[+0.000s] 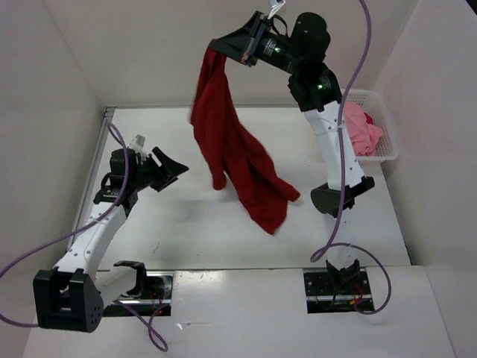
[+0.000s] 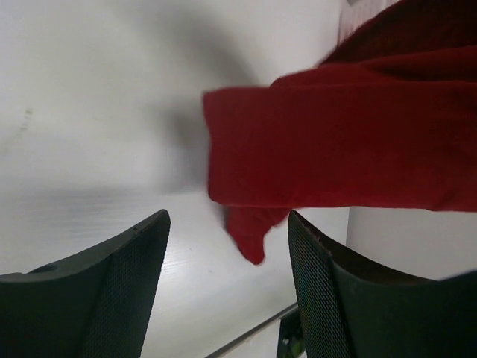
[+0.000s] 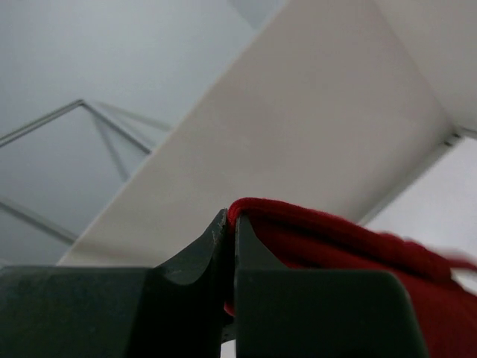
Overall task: Fold and stack the t-shirts
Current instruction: Move the tshirt to the center of the board, then flatten out the tshirt
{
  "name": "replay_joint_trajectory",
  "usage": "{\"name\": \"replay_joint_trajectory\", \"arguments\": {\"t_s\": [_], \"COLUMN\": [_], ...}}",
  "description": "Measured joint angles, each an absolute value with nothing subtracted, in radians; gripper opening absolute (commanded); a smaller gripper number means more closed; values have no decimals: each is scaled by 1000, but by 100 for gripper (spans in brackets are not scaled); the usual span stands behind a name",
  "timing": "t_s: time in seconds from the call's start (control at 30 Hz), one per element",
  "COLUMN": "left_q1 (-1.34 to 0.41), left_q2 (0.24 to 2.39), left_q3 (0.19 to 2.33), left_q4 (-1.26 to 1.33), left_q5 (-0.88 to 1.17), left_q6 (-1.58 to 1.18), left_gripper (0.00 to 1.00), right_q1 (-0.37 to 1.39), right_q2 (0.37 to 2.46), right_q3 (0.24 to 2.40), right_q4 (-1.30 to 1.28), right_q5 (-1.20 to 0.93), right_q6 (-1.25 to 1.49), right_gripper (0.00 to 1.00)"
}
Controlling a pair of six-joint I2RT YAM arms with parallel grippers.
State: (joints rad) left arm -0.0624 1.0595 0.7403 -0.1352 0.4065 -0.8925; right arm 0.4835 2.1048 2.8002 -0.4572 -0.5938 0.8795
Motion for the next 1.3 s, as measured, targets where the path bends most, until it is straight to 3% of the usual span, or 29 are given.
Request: {"name": "replay_joint_trajectory", "arguments": {"t_s": [0.07, 0.13, 0.37, 0.53, 0.57, 0.63, 0.7, 0.8, 0.9, 0.97, 1.13, 1.3], "left_q1": [-4, 53, 187, 203, 203, 192, 164, 88, 16, -12, -30, -30], "left_q2": [1037, 1030, 1063, 1064, 1064, 1066, 1081, 1126, 1211, 1280, 1467, 1642], "left_q3": [742, 745, 828, 809, 794, 767, 763, 767, 782, 788, 806, 883], "left_q4": [-153, -176, -239, -222, -221, -228, -239, -233, -227, -217, -171, -105], "left_q5": [419, 424, 453, 472, 476, 471, 450, 400, 344, 324, 251, 203], "left_q6": [-892, -889, -842, -835, -831, -811, -788, -754, -712, -702, -684, -689], "left_gripper": [72, 72, 72, 72, 72, 72, 72, 72, 72, 72, 72, 72], "right_q1": [479, 457, 277, 144, 126, 92, 63, 43, 43, 43, 72, 168], "right_q2": [2097, 2009, 1480, 1269, 1255, 1255, 1297, 1357, 1353, 1332, 1261, 1250], "right_q3": [2857, 2782, 2094, 1585, 1491, 1321, 1181, 1093, 1087, 1086, 1006, 904], "right_q4": [-453, -425, -325, -284, -285, -291, -334, -400, -419, -420, -416, -436], "right_q5": [-616, -627, -639, -651, -647, -620, -564, -493, -453, -428, -390, -355], "right_q6": [912, 923, 859, 756, 732, 698, 673, 646, 611, 587, 542, 538], "right_gripper": [0, 0, 0, 4, 11, 13, 21, 40, 48, 47, 10, 10]}}
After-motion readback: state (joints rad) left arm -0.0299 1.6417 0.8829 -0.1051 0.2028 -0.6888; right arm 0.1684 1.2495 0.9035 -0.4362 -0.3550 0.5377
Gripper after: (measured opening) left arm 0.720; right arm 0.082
